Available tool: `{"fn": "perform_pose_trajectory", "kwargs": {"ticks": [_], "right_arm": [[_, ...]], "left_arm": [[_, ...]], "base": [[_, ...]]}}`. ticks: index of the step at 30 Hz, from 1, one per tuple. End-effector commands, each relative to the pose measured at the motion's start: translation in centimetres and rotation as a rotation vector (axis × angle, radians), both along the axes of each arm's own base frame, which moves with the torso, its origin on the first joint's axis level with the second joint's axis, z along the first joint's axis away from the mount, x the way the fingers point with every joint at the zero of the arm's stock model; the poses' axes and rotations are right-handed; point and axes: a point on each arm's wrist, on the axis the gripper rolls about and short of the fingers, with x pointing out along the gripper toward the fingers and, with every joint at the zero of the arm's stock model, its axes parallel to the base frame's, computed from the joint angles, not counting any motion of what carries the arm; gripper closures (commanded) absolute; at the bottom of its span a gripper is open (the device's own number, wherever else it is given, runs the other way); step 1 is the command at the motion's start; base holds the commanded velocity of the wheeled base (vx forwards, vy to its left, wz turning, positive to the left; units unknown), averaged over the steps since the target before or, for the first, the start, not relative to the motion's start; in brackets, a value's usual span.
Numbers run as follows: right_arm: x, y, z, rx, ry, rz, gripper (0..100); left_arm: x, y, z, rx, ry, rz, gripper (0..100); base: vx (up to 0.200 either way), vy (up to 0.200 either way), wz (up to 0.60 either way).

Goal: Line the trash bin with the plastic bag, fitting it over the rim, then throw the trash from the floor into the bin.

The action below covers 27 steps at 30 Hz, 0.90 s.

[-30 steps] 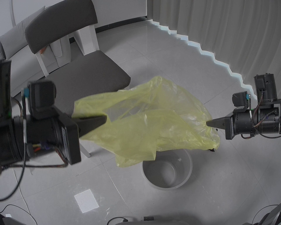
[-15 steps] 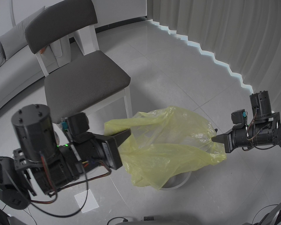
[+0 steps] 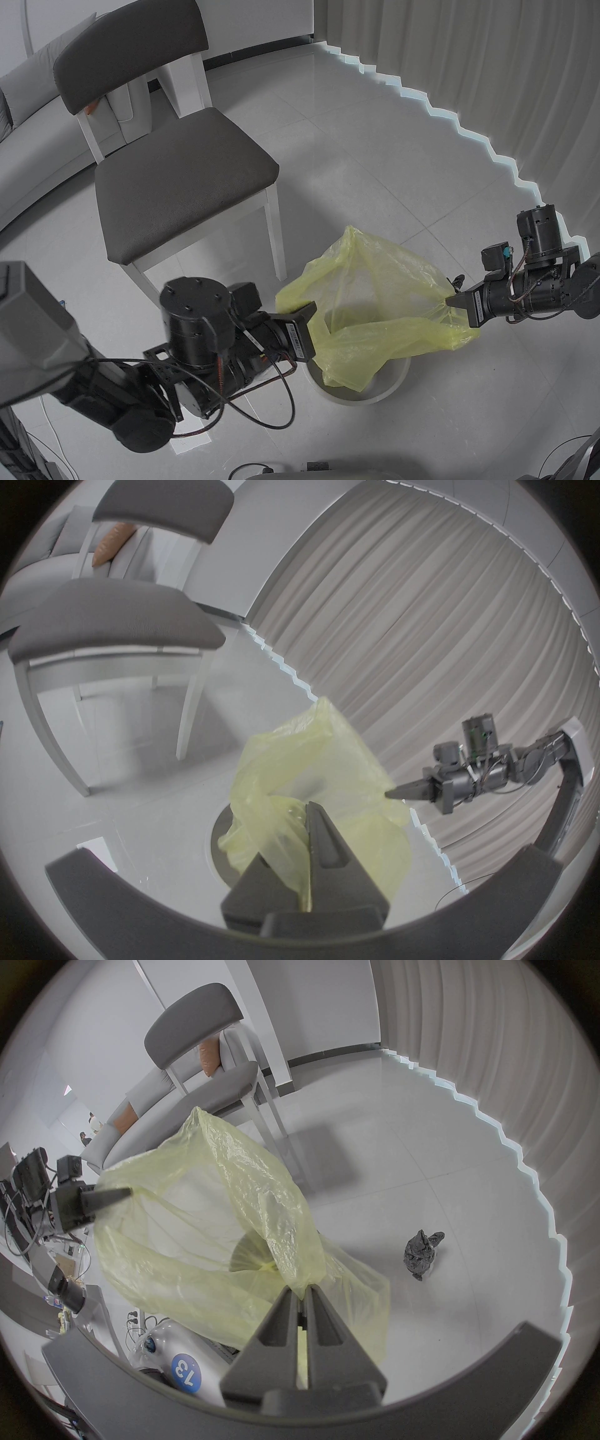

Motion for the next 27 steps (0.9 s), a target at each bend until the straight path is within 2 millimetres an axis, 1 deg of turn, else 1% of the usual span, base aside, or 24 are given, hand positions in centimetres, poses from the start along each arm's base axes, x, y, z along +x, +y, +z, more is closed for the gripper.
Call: {"fn": "perform_pose_trajectory", "kwargs": {"ticks": [1, 2, 5, 11, 15, 19, 21, 23, 24, 27], "right_arm": [[1.6, -0.5, -2.3, -0.023, 0.055, -0.019, 100], [1.9, -0.7, -2.9, -0.028, 0.073, -0.028, 100], [2.5, -0.9, -4.2, -0.034, 0.110, -0.036, 100], [3.6, -1.0, -6.3, -0.035, 0.135, -0.052, 100], [3.3, -0.9, -6.9, -0.041, 0.157, -0.052, 100], [2.9, -0.9, -8.0, -0.050, 0.201, -0.044, 100], [2.7, -0.8, -8.9, -0.059, 0.230, -0.043, 100], [2.6, -0.7, -9.3, -0.061, 0.238, -0.039, 100], [2.4, -0.5, -9.8, -0.062, 0.243, -0.033, 100], [2.4, -0.2, -10.5, -0.061, 0.237, -0.024, 100]], "left_arm": [[1.7, -1.5, -5.1, 0.083, 0.088, 0.002, 100], [1.9, -1.7, -6.1, 0.097, 0.104, 0.000, 100], [2.4, -2.0, -7.1, 0.099, 0.108, 0.000, 100], [2.9, -1.8, -8.1, 0.101, 0.130, -0.029, 100], [2.6, -1.7, -8.4, 0.111, 0.139, -0.034, 100], [2.7, -1.3, -9.6, 0.140, 0.170, -0.023, 100], [2.5, -0.7, -9.9, 0.153, 0.187, -0.014, 100], [2.3, -0.4, -10.2, 0.162, 0.199, -0.011, 100], [1.8, 0.1, -10.5, 0.179, 0.219, -0.011, 100], [1.7, 0.8, -11.1, 0.193, 0.237, 0.003, 100]], "base": [[0.000, 0.000, 0.00], [0.000, 0.000, 0.00], [0.000, 0.000, 0.00], [0.000, 0.000, 0.00], [0.000, 0.000, 0.00], [0.000, 0.000, 0.00], [0.000, 0.000, 0.00], [0.000, 0.000, 0.00], [0.000, 0.000, 0.00], [0.000, 0.000, 0.00]]}}
